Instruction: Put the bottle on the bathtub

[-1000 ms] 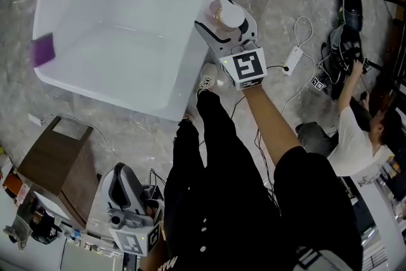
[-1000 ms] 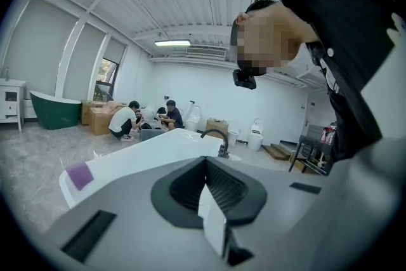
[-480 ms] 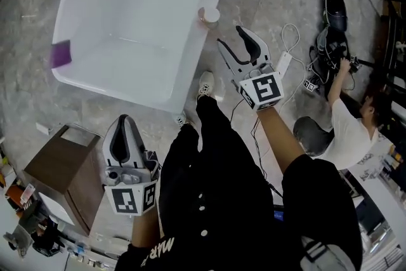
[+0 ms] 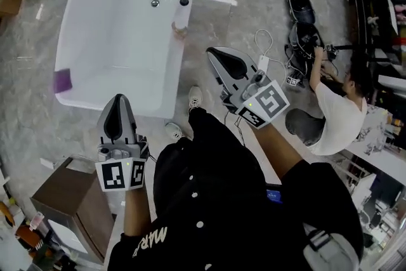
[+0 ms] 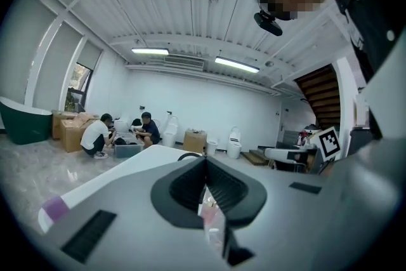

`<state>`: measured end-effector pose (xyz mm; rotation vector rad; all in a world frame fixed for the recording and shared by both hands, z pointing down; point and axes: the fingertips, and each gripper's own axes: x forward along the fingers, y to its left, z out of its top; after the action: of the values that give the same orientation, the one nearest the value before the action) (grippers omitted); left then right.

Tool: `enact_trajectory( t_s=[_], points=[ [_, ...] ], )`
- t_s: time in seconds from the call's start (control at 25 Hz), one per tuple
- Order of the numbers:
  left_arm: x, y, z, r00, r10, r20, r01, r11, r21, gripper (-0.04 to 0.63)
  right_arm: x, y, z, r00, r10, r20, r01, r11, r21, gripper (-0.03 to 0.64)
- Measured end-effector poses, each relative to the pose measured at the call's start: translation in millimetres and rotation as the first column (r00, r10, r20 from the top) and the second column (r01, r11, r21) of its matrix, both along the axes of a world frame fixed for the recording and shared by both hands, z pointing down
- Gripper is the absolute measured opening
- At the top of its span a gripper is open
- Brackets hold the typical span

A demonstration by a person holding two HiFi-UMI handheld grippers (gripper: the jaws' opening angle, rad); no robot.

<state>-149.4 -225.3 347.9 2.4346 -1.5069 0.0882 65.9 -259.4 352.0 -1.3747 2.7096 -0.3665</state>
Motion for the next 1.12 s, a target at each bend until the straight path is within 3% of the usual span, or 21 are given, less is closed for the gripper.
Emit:
enact_trajectory(
  t_s=[0.16, 0.28, 0.56, 1.12],
  points=[
    [1.1, 2.3, -26.6, 1.000, 0.027, 0.001, -0.027, 0.997, 0.068, 0.011, 8.8, 15.4, -35.4, 0.996, 0.077, -0.052, -0.075, 0.996, 0.037, 0.003],
    [-4.6, 5.1, -56.6, 0.999, 0.031, -0.014, -0.029, 0.991, 0.134, 0.011, 8.0, 28.4, -56.1, 0.994, 0.087, -0.073, -0.084, 0.995, 0.055, 0.003],
    [-11.3, 21.6, -96.0, 1.000, 0.019, -0.010, -0.016, 0.972, 0.233, 0.011, 15.2, 67.4, -112.3, 0.991, 0.109, -0.082, -0.092, 0.978, 0.189, 0.003],
    [-77.1, 42.5, -104.0, 0.991, -0.135, 0.009, 0.127, 0.955, 0.268, 0.011, 39.5, 90.1, -119.3, 0.961, 0.243, -0.132, -0.212, 0.954, 0.212, 0.003]
  ],
)
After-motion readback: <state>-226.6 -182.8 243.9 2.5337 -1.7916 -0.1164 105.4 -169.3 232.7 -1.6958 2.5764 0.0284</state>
